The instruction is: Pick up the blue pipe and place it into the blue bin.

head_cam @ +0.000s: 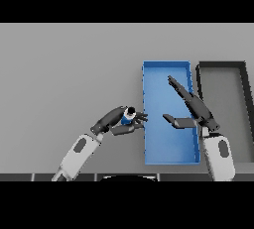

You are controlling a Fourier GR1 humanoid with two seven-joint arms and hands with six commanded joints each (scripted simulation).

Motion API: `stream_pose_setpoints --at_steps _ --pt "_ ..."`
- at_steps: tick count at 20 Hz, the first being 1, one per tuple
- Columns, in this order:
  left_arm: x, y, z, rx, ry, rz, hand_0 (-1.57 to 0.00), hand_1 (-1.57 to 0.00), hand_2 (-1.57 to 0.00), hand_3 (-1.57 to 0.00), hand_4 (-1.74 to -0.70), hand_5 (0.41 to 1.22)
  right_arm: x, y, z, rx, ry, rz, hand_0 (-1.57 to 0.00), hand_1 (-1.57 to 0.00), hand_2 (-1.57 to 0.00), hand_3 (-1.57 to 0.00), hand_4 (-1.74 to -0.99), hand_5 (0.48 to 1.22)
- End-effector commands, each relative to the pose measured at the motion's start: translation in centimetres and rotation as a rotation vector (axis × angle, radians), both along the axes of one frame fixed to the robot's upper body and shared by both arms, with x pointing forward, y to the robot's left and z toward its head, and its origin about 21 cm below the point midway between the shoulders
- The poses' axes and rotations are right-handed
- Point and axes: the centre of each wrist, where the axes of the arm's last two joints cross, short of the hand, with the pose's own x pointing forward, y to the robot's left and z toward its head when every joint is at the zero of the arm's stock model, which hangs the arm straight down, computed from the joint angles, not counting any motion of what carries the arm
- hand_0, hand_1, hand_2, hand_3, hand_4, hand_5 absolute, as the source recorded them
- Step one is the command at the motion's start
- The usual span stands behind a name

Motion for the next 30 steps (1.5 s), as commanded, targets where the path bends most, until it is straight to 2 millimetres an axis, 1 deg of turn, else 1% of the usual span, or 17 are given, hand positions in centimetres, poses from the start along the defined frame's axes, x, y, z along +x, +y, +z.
stream_pose_setpoints --at_steps 1,3,5,7,8,13,15,16,18,21,23,24,25,26,27,28,30 --pt "-0.3 -0.1 0.2 -0.008 -0.004 -0.007 -1.57 -1.57 -1.57 -1.57 -1.47 1.221 -0.1 0.3 0.8 -0.035 -0.003 0.036 0.0 0.0 -0.01 0.0 -1.185 0.554" --pt "-0.2 0.3 0.3 -0.006 -0.003 -0.001 -1.57 -1.57 -1.57 -1.57 -1.47 1.221 -0.3 1.3 3.0 -0.088 -0.044 0.123 0.0 0.0 0.0 0.0 -1.205 0.539" --pt "-0.2 0.4 0.0 0.009 -0.01 -0.003 -1.57 -1.57 -1.57 -1.57 -1.47 1.221 -0.8 2.0 4.2 -0.107 -0.066 0.192 0.0 0.0 0.0 0.0 -1.23 0.531" --pt "-0.3 0.1 -0.1 0.007 -0.009 -0.01 -1.57 -1.57 -1.57 -1.57 -1.47 1.221 -0.8 3.0 4.9 -0.146 -0.052 0.244 0.0 0.0 0.0 0.0 -1.256 0.523" --pt "-0.1 0.1 0.3 0.008 -0.017 -0.01 -1.57 -1.57 -1.57 -1.57 -1.47 1.221 -0.6 3.9 5.2 -0.162 -0.045 0.263 0.0 0.0 0.0 0.0 -1.249 0.524" --pt "0.1 -0.1 0.5 0.017 -0.002 -0.009 -1.57 -1.57 -1.57 -1.57 -1.48 1.221 0.3 6.1 6.0 -0.193 -0.001 0.38 0.0 0.0 0.0 0.0 -1.22 0.525" --pt "-0.1 0.1 0.1 0.013 -0.001 -0.027 -1.57 -1.57 -1.57 -1.57 -1.47 1.221 0.8 7.5 5.9 -0.23 0.012 0.42 0.0 0.0 0.0 0.0 -1.209 0.517" --pt "0.2 -0.1 0.6 0.003 -0.008 -0.029 -1.57 -1.57 -1.57 -1.57 -1.47 1.221 1.1 8.2 6.0 -0.244 0.012 0.432 0.0 0.0 0.0 0.0 -1.201 0.514" --pt "0.2 0.0 0.6 -0.007 0.013 -0.043 -1.57 -1.57 -1.57 -1.57 -1.48 1.221 1.6 9.6 6.0 -0.247 0.021 0.475 0.0 0.0 0.0 0.0 -1.192 0.514" --pt "0.1 0.0 0.0 -0.017 0.036 -0.07 -1.57 -1.57 -1.57 -1.57 -1.46 1.221 2.1 11.4 6.2 -0.259 0.033 0.521 0.0 0.0 0.0 0.0 -1.208 0.512" --pt "0.4 0.1 -0.1 -0.02 0.006 -0.066 -1.57 -1.57 -1.57 -1.57 -1.46 1.221 2.6 12.3 6.1 -0.274 0.036 0.539 0.0 -0.03 -0.05 -0.01 -1.215 0.513" --pt "0.2 0.3 -0.2 -0.028 0.019 -0.068 -1.57 -1.57 -1.57 -1.57 -1.46 1.221 2.9 12.5 6.2 -0.271 0.036 0.551 -0.02 -0.11 -0.13 -0.05 -1.222 0.517" --pt "0.2 0.2 -0.3 -0.008 0.028 -0.057 -1.57 -1.57 -1.57 -1.57 -1.51 1.221 3.0 12.9 6.0 -0.276 0.043 0.562 -0.17 -0.24 -0.25 -0.14 -1.255 0.519" --pt "0.2 0.0 0.0 -0.001 0.046 -0.053 -1.57 -1.57 -1.54 -1.3 -1.56 1.221 3.2 13.1 6.5 -0.279 0.039 0.57 -0.4 -0.44 -0.43 -0.31 -1.303 0.52" --pt "0.4 0.0 0.2 0.008 0.066 -0.044 -1.57 -1.57 -1.53 -1.14 -1.6 1.221 3.3 13.4 6.5 -0.285 0.034 0.574 -0.63 -0.65 -0.66 -0.5 -1.383 0.523" --pt "0.5 -0.2 0.1 0.014 0.058 -0.04 -1.57 -1.57 -1.54 -1.16 -1.63 1.221 3.2 13.9 6.4 -0.282 0.03 0.582 -0.82 -0.84 -0.84 -0.66 -1.446 0.527" --pt "0.6 0.2 -0.1 -0.004 0.039 -0.049 -1.57 -1.57 -1.55 -1.23 -1.67 1.221 3.2 14.1 6.3 -0.259 0.037 0.599 -1.09 -1.1 -1.1 -0.9 -1.537 0.6"
